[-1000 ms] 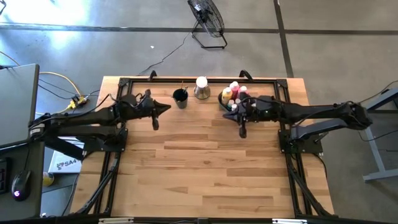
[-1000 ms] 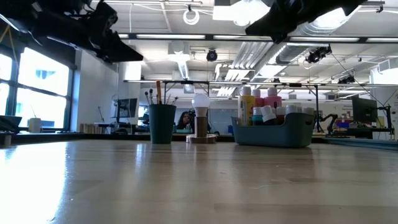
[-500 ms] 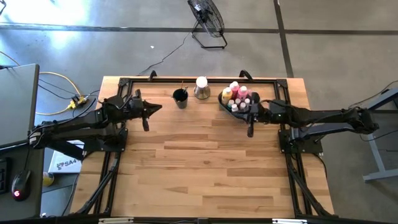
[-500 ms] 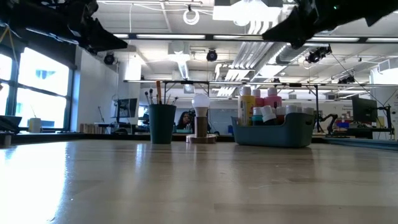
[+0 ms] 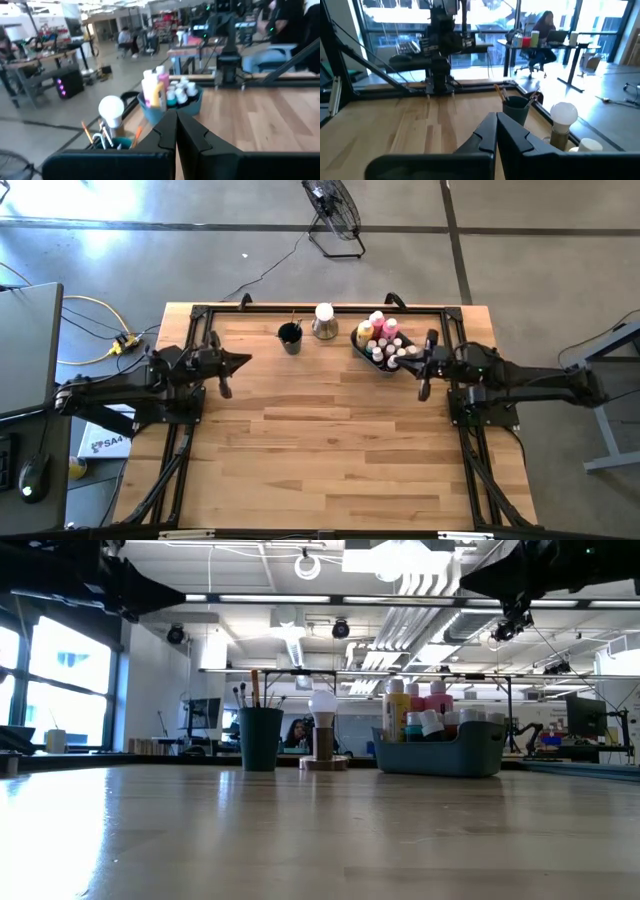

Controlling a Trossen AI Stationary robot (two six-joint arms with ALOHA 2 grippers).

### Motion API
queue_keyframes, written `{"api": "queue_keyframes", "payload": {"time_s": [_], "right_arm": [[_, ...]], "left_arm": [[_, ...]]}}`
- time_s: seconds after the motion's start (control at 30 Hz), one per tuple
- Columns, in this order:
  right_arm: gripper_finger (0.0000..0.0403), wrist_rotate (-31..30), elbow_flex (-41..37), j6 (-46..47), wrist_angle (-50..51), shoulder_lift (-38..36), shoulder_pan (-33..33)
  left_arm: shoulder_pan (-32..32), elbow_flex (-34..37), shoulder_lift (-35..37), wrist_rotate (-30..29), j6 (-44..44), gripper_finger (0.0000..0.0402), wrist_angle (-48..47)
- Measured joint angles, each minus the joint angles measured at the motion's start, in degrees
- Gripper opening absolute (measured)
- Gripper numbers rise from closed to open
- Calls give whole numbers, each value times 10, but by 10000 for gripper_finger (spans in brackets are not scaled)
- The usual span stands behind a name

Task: Pick & Place Paint Supplies
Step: Return to Home Position

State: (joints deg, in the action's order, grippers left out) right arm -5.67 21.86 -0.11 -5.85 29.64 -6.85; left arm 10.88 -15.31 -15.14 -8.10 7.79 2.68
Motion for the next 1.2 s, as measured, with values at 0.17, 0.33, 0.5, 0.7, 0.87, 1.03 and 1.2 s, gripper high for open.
{"api": "queue_keyframes", "payload": {"time_s": [0.17,0.33,0.5,0.7,0.87,1.03,1.2], "right_arm": [[3,-4,-34,4,2,-64,0],[3,-23,-68,39,0,-117,0],[3,-49,-87,46,4,-155,0],[3,-49,-88,37,13,-194,0],[3,-49,-88,30,14,-225,0],[3,-49,-88,29,21,-246,0],[3,-54,-88,29,38,-266,0]], "left_arm": [[-28,0,34,-24,10,0,-30],[-42,0,49,-43,10,0,-39],[-42,0,49,-44,15,0,-46],[-42,0,50,-45,14,0,-46],[-42,0,50,-45,14,0,-46],[-42,0,50,-45,14,0,-46],[-42,0,50,-44,14,0,-46]]}}
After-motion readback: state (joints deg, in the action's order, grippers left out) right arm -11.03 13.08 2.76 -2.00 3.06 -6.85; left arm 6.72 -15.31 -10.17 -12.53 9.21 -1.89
